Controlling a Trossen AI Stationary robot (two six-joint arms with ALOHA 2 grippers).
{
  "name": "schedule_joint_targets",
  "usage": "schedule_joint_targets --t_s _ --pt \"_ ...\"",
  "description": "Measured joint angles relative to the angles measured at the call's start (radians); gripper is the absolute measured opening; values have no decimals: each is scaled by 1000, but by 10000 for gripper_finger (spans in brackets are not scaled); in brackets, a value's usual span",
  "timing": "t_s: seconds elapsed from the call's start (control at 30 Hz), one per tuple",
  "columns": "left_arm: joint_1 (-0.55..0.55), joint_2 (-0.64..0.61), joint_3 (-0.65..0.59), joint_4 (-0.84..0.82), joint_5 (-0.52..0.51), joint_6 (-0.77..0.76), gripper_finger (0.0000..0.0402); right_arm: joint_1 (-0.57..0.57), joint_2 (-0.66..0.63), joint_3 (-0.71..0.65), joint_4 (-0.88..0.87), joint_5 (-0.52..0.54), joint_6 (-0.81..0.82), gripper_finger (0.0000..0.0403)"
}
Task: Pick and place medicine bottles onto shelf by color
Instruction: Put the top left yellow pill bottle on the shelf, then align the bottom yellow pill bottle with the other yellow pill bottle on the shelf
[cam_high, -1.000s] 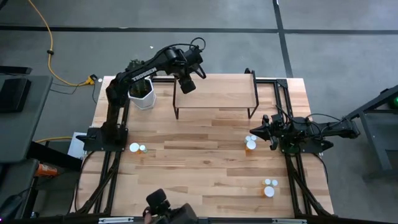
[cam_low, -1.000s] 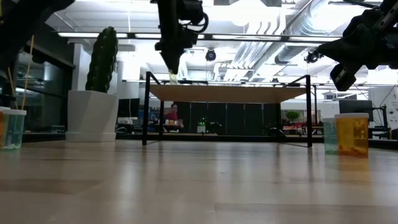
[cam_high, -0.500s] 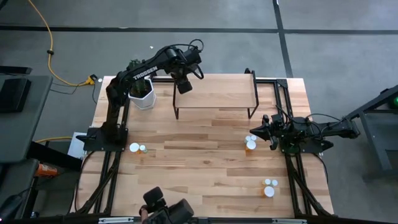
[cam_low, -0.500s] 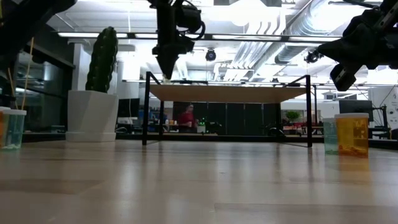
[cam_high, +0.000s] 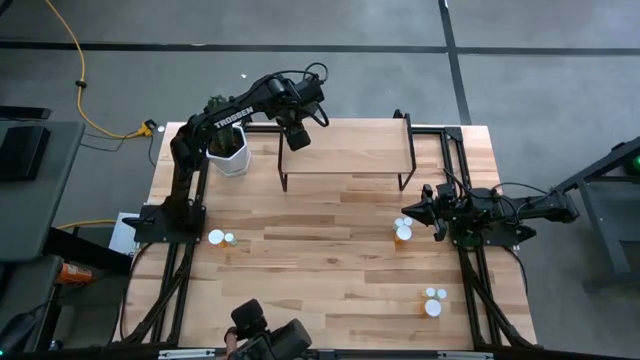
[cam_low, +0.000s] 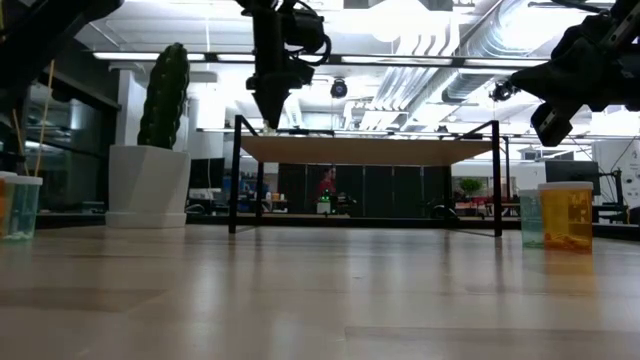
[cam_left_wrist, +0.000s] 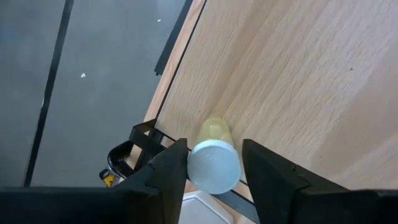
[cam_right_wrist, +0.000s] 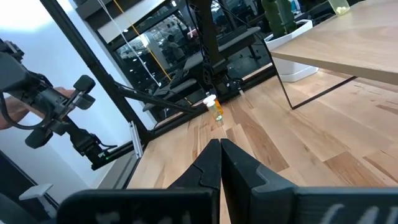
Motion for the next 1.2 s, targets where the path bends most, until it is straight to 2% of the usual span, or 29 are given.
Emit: schedule_joint_targets --t_s 0.47,0.63,0.9,0.97,1.07,1.2 --pt "0 0 5 -19 -1 0 245 0 0 0 0 -1 0 0" --pt "0 0 66 -34 -3 0 250 0 0 0 0 -1 0 0" --pt "-1 -1 239 -81 -4 -34 251 0 0 0 0 -6 0 0" --pt "-2 -21 238 -69 -1 -61 251 0 0 0 0 -5 0 0" --pt "-2 -59 227 -44 48 -112 251 0 0 0 0 -5 0 0" --pt "-11 -110 227 21 170 -169 251 0 0 0 0 -4 0 0"
